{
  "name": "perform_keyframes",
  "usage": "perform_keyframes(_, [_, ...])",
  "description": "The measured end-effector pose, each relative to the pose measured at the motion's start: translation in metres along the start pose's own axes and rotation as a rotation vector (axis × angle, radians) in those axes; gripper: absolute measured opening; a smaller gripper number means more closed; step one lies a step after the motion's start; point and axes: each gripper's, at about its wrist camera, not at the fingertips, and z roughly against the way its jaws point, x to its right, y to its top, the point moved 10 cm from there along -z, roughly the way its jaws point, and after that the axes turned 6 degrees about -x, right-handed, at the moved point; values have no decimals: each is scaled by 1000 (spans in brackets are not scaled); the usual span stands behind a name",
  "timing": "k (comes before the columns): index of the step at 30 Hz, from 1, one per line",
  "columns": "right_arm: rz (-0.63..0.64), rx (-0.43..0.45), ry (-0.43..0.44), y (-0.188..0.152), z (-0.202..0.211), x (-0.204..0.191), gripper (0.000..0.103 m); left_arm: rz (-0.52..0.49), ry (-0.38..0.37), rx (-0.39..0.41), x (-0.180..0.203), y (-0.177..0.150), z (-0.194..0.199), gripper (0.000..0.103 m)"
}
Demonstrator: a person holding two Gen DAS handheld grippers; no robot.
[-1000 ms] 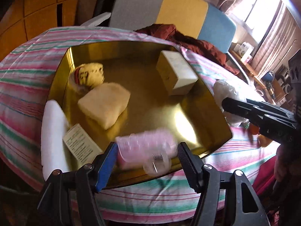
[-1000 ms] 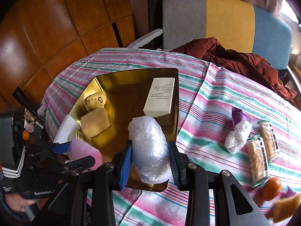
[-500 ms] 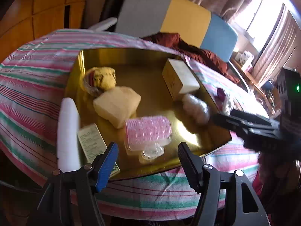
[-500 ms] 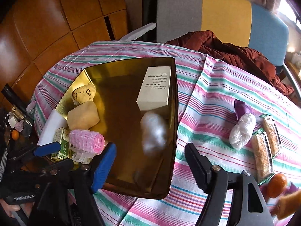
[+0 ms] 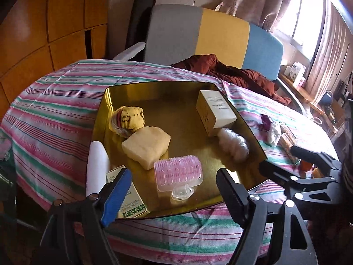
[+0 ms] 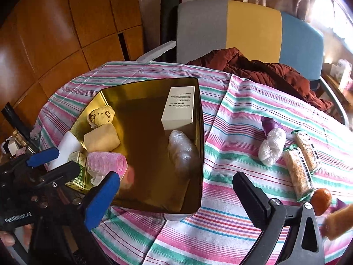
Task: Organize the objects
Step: 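Lower the hair roller into the gold tray with left gripper while right gripper releases the bundle there, then withdraw both grippers from the gold tray toward the remaining items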
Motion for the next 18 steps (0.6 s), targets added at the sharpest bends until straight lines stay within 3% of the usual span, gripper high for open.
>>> perform_keyframes(8, [-29, 58, -88, -4, 16, 15, 103, -35, 33, 11, 6, -3, 0, 81])
perform_keyframes(18, [-66, 60, -111, -10, 21, 32, 103, -61, 38, -6, 14, -7, -5, 81])
